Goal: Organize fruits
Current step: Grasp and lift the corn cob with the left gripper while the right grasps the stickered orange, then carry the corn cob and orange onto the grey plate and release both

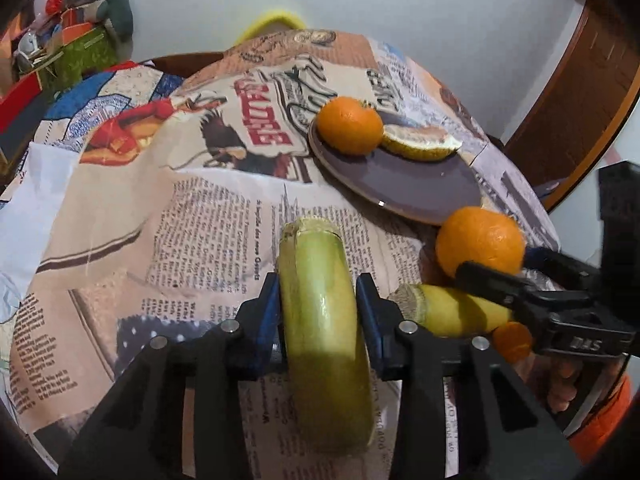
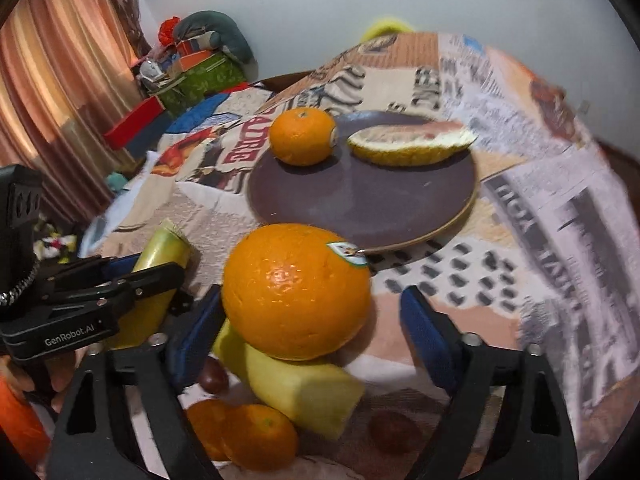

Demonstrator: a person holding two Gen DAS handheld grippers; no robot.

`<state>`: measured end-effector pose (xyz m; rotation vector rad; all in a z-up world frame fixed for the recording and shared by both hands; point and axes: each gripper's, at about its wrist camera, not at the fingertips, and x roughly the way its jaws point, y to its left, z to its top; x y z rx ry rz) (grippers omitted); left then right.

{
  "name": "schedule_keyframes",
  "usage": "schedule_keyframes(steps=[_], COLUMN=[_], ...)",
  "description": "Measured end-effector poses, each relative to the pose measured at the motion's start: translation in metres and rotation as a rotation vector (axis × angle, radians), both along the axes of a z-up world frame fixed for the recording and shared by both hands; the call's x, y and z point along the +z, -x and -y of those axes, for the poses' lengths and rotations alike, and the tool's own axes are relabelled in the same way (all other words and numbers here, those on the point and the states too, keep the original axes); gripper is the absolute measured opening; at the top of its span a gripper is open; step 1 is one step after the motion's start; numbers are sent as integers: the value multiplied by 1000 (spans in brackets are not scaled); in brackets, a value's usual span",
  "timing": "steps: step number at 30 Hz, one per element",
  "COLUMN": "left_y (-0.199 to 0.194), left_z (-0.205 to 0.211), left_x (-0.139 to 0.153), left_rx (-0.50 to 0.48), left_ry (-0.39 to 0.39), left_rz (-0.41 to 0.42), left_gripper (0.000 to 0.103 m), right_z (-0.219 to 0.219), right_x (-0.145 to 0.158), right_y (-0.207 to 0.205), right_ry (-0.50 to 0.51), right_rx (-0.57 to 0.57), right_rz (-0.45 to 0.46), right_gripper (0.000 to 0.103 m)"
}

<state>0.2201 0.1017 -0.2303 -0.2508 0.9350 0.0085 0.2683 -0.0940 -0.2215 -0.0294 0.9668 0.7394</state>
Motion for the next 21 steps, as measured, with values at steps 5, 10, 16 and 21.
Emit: schedule_keyframes(steps=[5,10,16,21], left_y=[13,22,29,25], left_z=[6,13,25,33], left_x=[24,48,77,92], left_rx=[-14,-26,-34,-49], left_ry=[2,-4,-17,-41], left_rz=[59,110,184,222], left_gripper=[36,36,36,36], right_z=[-2,8,25,40], right_x=[0,7,30,50], right_y=[3,10,13,10], right_ry=[-16,-3,-8,-18], right_rx=[12,-26,-64,-103], right_rz=[-20,11,74,132], right_gripper=[66,65,65,65])
